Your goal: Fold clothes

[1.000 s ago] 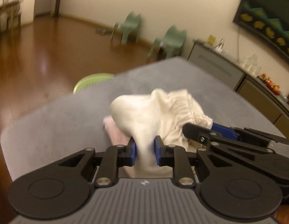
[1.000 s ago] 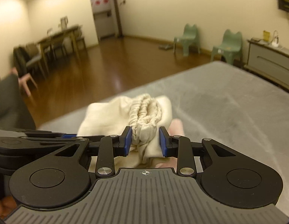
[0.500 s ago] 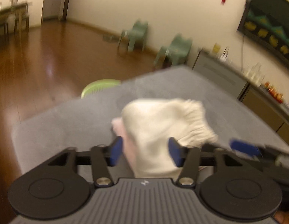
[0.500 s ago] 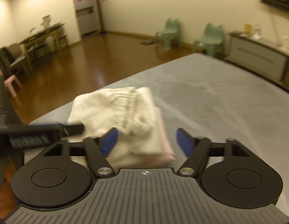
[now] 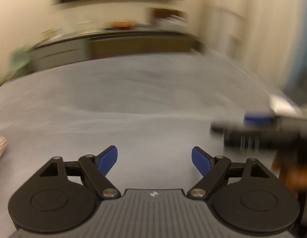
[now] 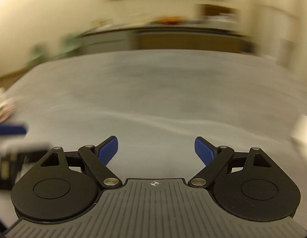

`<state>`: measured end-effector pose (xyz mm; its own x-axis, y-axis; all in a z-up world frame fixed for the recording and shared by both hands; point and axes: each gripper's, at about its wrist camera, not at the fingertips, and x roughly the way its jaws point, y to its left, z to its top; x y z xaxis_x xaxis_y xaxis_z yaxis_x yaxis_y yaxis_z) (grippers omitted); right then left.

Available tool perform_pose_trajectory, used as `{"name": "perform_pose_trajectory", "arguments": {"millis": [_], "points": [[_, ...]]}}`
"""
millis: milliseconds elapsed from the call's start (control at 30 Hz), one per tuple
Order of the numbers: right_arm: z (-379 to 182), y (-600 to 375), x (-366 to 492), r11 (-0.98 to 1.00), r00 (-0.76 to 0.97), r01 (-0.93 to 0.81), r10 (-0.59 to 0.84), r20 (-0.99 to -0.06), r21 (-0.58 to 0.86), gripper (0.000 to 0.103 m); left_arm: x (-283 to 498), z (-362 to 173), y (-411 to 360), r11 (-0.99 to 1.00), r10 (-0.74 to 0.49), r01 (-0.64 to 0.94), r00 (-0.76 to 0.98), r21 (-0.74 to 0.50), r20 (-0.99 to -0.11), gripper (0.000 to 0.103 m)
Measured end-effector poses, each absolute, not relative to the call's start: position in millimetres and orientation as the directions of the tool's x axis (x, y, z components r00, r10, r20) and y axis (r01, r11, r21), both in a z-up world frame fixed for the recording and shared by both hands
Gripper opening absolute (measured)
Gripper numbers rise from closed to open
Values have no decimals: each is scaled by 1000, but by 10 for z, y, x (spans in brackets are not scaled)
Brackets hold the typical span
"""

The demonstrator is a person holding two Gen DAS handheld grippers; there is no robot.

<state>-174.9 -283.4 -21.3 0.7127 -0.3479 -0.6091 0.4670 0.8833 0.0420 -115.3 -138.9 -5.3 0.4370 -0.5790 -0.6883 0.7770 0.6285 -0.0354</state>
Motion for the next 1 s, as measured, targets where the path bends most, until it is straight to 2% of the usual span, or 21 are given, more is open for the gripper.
{"name": "perform_pose_trajectory", "arguments": {"millis": [200,367,533,600,667,700,867,1000], "points": [[-167,-3831,-2927,585,516,806,-623,-588,87,88,-1981,-57,-2339,344,-688,933,171,-110,-705,84],[-287,-4171,-3587,461,440,880,-705,-557,112,90,-2388,-103,-2766,263,-691,959,110,-106,-715,84],[-375,-4537,-3934,352,355,929,-767,-535,112,91,-2445,-184,-3123,282,-669,950,93,-135,-737,84],[-450,-4781,-3907,309,308,946,-775,-552,95,91,-2508,-170,-3264,288,-663,949,99,-131,-742,84],[-559,-5060,-3792,289,289,952,-741,-607,101,82,-2517,-156,-3315,295,-659,948,109,-122,-744,84],[-609,-5147,-3706,313,308,944,-716,-627,106,68,-2508,-153,-3328,299,-657,947,115,-117,-745,84],[-638,-5179,-2874,565,487,817,-568,-663,116,58,-2269,-136,-3202,380,-642,921,195,-86,-742,84],[-542,-4690,-1913,843,714,519,-337,-613,142,55,-1762,-175,-2878,538,-579,839,297,-82,-759,84]]}}
